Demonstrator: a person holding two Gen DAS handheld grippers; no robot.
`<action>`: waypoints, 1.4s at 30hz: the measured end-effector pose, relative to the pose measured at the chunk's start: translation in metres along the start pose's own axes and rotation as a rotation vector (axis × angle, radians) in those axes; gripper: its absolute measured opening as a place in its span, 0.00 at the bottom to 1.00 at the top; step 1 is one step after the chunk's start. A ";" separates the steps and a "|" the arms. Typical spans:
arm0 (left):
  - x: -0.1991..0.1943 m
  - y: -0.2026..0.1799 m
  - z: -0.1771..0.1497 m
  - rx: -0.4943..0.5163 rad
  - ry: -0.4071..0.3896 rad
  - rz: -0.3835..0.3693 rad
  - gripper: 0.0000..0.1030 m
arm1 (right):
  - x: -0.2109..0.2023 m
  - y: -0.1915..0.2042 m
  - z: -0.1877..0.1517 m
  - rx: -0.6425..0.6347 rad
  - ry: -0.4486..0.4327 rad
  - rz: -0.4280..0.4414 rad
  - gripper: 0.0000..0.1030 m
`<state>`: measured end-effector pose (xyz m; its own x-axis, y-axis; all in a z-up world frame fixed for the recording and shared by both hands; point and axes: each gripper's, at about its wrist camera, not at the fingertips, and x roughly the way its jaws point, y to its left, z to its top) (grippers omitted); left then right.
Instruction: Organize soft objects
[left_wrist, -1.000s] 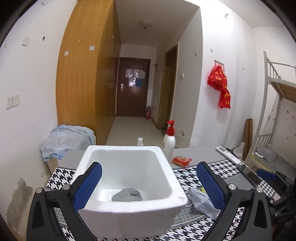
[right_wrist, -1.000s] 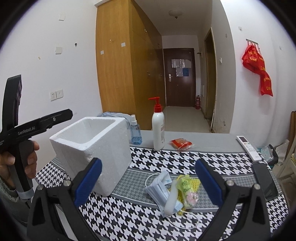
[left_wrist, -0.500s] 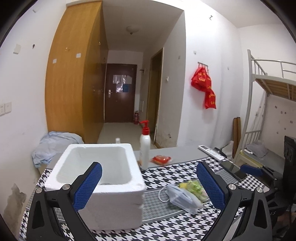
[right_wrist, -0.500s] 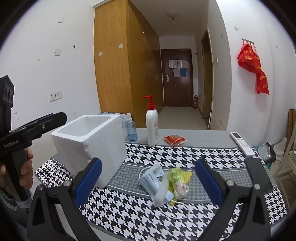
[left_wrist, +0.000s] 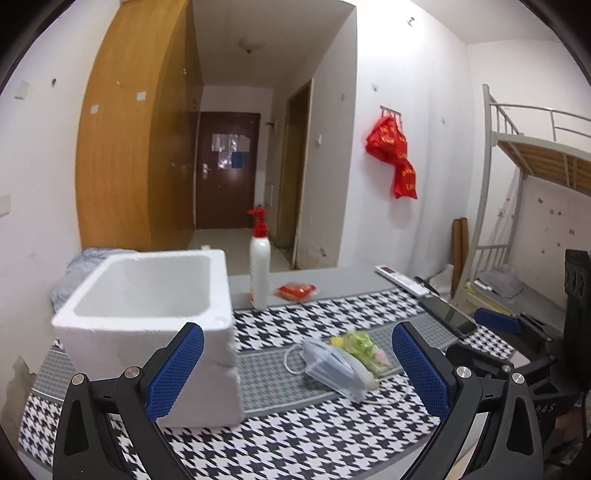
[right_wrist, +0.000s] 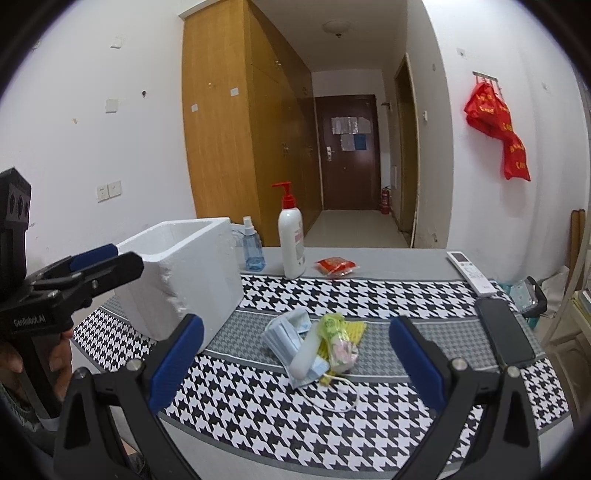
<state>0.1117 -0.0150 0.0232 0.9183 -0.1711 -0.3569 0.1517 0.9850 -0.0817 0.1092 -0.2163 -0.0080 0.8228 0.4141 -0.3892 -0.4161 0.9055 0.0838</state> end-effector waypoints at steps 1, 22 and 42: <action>0.002 -0.001 -0.002 0.000 0.009 -0.005 0.99 | 0.000 -0.002 -0.001 0.005 0.002 -0.001 0.99; 0.033 -0.025 -0.029 0.059 0.082 -0.049 0.99 | 0.017 -0.028 -0.020 0.051 0.073 -0.065 0.99; 0.074 -0.033 -0.047 0.045 0.198 -0.031 0.99 | 0.051 -0.051 -0.034 0.074 0.168 -0.059 0.99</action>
<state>0.1576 -0.0611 -0.0446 0.8238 -0.1975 -0.5314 0.1987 0.9785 -0.0557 0.1590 -0.2445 -0.0627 0.7664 0.3444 -0.5422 -0.3343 0.9346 0.1212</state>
